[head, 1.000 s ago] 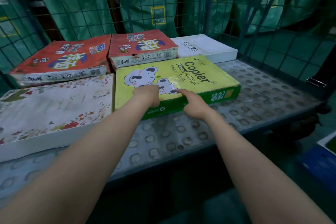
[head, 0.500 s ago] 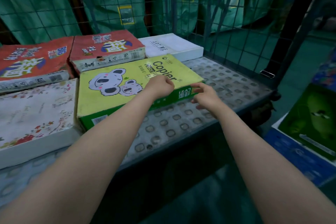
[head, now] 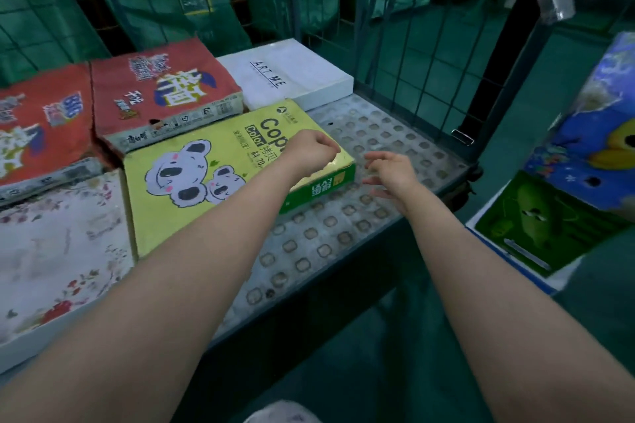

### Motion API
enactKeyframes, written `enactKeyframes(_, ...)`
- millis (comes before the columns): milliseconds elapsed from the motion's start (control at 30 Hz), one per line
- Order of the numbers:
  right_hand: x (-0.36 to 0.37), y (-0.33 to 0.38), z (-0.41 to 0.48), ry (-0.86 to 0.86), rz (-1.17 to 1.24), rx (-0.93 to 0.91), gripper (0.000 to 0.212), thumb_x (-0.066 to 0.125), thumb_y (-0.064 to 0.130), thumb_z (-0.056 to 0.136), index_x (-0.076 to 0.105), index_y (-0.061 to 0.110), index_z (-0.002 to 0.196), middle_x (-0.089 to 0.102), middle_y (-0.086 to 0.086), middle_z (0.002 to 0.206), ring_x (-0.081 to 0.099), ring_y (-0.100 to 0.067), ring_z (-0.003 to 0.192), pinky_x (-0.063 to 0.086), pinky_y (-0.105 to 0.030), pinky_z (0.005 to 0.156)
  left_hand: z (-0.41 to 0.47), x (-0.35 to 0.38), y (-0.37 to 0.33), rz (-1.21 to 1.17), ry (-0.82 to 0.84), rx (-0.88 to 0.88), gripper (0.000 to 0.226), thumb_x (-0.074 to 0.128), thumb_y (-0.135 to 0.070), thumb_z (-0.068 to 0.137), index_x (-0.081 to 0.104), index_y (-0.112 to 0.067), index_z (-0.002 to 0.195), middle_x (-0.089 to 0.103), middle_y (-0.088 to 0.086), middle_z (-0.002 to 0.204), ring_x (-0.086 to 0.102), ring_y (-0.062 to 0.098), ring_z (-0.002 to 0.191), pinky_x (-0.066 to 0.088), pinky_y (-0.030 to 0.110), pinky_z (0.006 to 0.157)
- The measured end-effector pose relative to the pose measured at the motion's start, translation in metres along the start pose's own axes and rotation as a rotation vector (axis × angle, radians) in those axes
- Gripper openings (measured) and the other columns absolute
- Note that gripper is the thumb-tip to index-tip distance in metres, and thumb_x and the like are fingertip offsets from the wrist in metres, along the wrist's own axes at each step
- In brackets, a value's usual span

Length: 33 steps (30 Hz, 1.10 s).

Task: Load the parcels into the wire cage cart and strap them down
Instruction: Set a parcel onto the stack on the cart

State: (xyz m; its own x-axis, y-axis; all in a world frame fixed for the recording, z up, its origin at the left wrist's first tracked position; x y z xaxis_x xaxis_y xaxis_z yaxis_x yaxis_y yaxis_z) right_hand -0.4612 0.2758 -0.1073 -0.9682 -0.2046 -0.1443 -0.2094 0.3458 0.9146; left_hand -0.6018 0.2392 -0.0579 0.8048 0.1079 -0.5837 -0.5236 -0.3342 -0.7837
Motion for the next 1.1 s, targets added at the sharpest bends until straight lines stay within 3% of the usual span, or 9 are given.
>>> enactKeyframes(233, -0.011, 0.072, -0.048, 0.009, 0.121, 0.16, 0.028, 0.042, 0.005, 0.098, 0.056, 0.006, 0.123, 0.057, -0.001, 0.09, 0.051, -0.014, 0.065, 0.044, -0.024, 0.059, -0.026, -0.053, -0.065, 0.015, 0.058, -0.069, 0.017, 0.047, -0.01, 0.093, 0.062, -0.017, 0.092, 0.056, -0.004, 0.081, 0.051, 0.016, 0.074, 0.037, 0.023, 0.051)
enactKeyframes(300, -0.018, 0.085, -0.065, 0.006, 0.114, 0.194, 0.028, 0.042, 0.004, 0.098, 0.056, 0.004, 0.122, 0.058, -0.003, 0.096, 0.052, -0.014, 0.065, 0.043, -0.024, 0.058, -0.036, -0.063, -0.083, 0.008, 0.087, -0.086, 0.017, 0.046, -0.012, 0.094, 0.063, -0.015, 0.096, 0.057, -0.002, 0.087, 0.05, 0.013, 0.071, 0.037, 0.023, 0.052)
enactKeyframes(400, -0.03, 0.104, -0.094, 0.004, 0.105, 0.263, 0.029, 0.042, 0.003, 0.098, 0.057, 0.005, 0.122, 0.056, -0.005, 0.108, 0.054, -0.015, 0.068, 0.043, -0.024, 0.058, -0.058, -0.075, -0.114, 0.022, 0.137, -0.112, 0.023, 0.045, -0.014, 0.094, 0.065, -0.014, 0.104, 0.059, 0.002, 0.096, 0.052, 0.017, 0.079, 0.038, 0.023, 0.054)
enactKeyframes(533, -0.043, 0.129, -0.142, -0.013, 0.149, 0.34, 0.029, 0.042, 0.008, 0.098, 0.057, 0.008, 0.123, 0.057, -0.006, 0.112, 0.055, -0.015, 0.073, 0.046, -0.024, 0.058, -0.096, -0.088, -0.15, -0.024, 0.165, -0.159, 0.024, 0.044, -0.013, 0.094, 0.066, -0.015, 0.103, 0.059, -0.002, 0.09, 0.053, 0.015, 0.08, 0.039, 0.022, 0.058)
enactKeyframes(633, -0.052, 0.136, -0.183, -0.022, 0.192, 0.428, 0.03, 0.043, 0.011, 0.098, 0.055, 0.008, 0.125, 0.058, -0.01, 0.115, 0.062, -0.023, 0.088, 0.049, -0.033, 0.076, -0.129, -0.088, -0.167, 0.009, 0.238, -0.189, 0.025, 0.044, -0.012, 0.093, 0.067, -0.012, 0.104, 0.059, -0.001, 0.096, 0.053, 0.017, 0.085, 0.039, 0.022, 0.059)
enactKeyframes(700, -0.06, 0.133, -0.209, -0.032, 0.204, 0.485, 0.029, 0.043, 0.014, 0.097, 0.055, 0.009, 0.123, 0.058, -0.011, 0.124, 0.06, -0.029, 0.107, 0.045, -0.037, 0.084, -0.143, -0.086, -0.173, 0.016, 0.273, -0.205, 0.024, 0.045, -0.012, 0.093, 0.067, -0.01, 0.103, 0.059, -0.001, 0.097, 0.053, 0.016, 0.081, 0.037, 0.021, 0.055)
enactKeyframes(967, -0.125, 0.148, -0.283, -0.196, 0.328, 0.589, 0.032, 0.038, 0.012, 0.1, 0.054, 0.01, 0.128, 0.059, -0.008, 0.127, 0.056, -0.021, 0.095, 0.042, -0.034, 0.079, -0.181, -0.09, -0.228, 0.033, 0.379, -0.244, 0.025, 0.047, -0.005, 0.088, 0.06, -0.023, 0.076, 0.056, -0.006, 0.073, 0.048, 0.009, 0.061, 0.034, 0.023, 0.053)
enactKeyframes(1100, -0.149, 0.157, -0.305, -0.291, 0.416, 0.587, 0.032, 0.038, 0.011, 0.1, 0.055, 0.01, 0.127, 0.062, -0.007, 0.119, 0.057, -0.021, 0.093, 0.043, -0.034, 0.078, -0.196, -0.067, -0.252, 0.035, 0.465, -0.232, 0.023, 0.047, -0.006, 0.09, 0.06, -0.022, 0.081, 0.057, -0.006, 0.074, 0.049, 0.008, 0.06, 0.034, 0.023, 0.052)
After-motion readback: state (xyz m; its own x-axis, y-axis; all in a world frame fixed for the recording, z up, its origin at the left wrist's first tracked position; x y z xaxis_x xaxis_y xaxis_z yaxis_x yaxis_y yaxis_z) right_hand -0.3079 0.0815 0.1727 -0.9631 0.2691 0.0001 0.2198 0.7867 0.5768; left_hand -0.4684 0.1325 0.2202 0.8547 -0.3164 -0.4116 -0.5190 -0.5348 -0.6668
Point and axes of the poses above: each hand's wrist, its own z-axis towards the middle knuckle, its own x-axis out of the palm, y = z × x, the point moved 5 cm from there along z, towards the middle knuckle
